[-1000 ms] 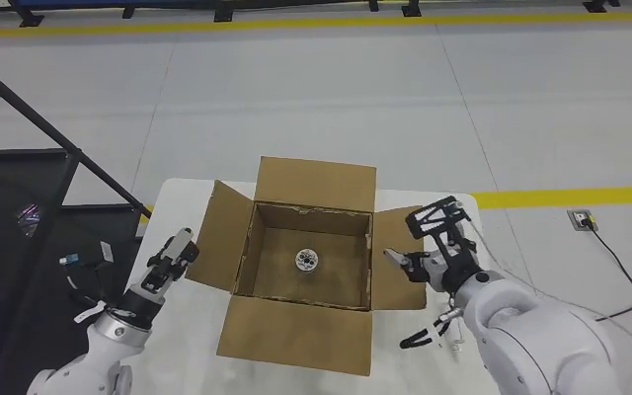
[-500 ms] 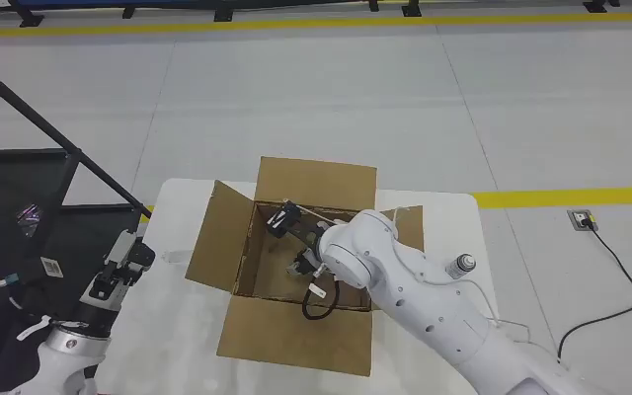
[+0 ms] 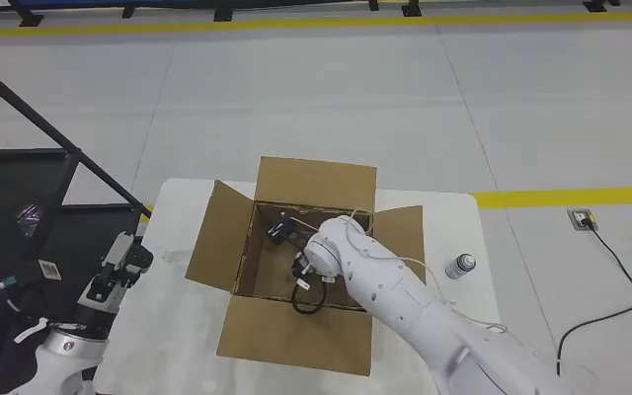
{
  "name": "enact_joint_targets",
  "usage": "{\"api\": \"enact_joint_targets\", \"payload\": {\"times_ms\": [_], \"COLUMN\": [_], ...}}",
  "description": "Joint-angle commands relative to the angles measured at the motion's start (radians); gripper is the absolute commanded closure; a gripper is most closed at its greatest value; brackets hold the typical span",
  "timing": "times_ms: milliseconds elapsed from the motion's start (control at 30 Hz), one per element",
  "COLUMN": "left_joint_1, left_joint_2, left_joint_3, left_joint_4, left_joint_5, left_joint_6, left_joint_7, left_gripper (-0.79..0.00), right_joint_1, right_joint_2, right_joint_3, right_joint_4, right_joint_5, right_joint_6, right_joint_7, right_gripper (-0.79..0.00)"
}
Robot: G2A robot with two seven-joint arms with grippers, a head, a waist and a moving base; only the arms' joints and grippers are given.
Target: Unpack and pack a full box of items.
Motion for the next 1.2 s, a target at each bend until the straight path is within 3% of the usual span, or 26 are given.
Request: {"api": "enact_joint_targets", "payload": {"times_ms": [0,33,67,100,167,200,433,633,867,1000,1067,1167], "left_joint_1": [0.0,0.0,0.0,0.0,0.0,0.0,0.0,0.0,0.0,0.0,0.0,0.0], "left_joint_2": [0.0,0.0,0.0,0.0,0.0,0.0,0.0,0.0,0.0,0.0,0.0,0.0], "left_joint_3": [0.0,0.0,0.0,0.0,0.0,0.0,0.0,0.0,0.0,0.0,0.0,0.0], "left_joint_4": [0.0,0.0,0.0,0.0,0.0,0.0,0.0,0.0,0.0,0.0,0.0,0.0], "left_joint_5": [0.0,0.0,0.0,0.0,0.0,0.0,0.0,0.0,0.0,0.0,0.0,0.0], "left_joint_6": [0.0,0.0,0.0,0.0,0.0,0.0,0.0,0.0,0.0,0.0,0.0,0.0], "left_joint_7": [0.0,0.0,0.0,0.0,0.0,0.0,0.0,0.0,0.0,0.0,0.0,0.0], "left_gripper": [-0.785,-0.785,-0.785,-0.785,-0.785,-0.785,-0.785,-0.785,-0.785,-0.785,-0.785,-0.785], "right_joint_1": [-0.002,-0.001,0.001,0.004,0.01,0.014,0.044,0.075,0.071,-0.011,-0.123,-0.384], "right_joint_2": [-0.019,-0.029,-0.038,-0.046,-0.06,-0.067,-0.095,-0.097,-0.036,0.059,0.124,0.217], "right_joint_3": [-0.011,-0.013,-0.014,-0.015,-0.015,-0.013,0.006,0.04,0.124,0.237,0.329,0.506], "right_joint_4": [0.038,0.058,0.077,0.095,0.126,0.139,0.211,0.192,0.022,-0.262,-0.53,-1.02], "right_joint_5": [-0.009,-0.008,-0.005,-0.004,0.0,0.003,0.026,0.064,0.07,-0.004,-0.088,-0.254], "right_joint_6": [0.011,0.008,0.003,-0.002,-0.011,-0.018,-0.068,-0.14,-0.112,-0.035,0.03,0.074], "right_joint_7": [-0.027,-0.037,-0.047,-0.054,-0.068,-0.072,-0.07,-0.047,-0.047,-0.016,0.059,0.239], "right_gripper": [-0.767,-0.643,-0.391,-0.305,-0.034,0.0,0.0,0.0,0.0,0.0,0.0,0.0]}}
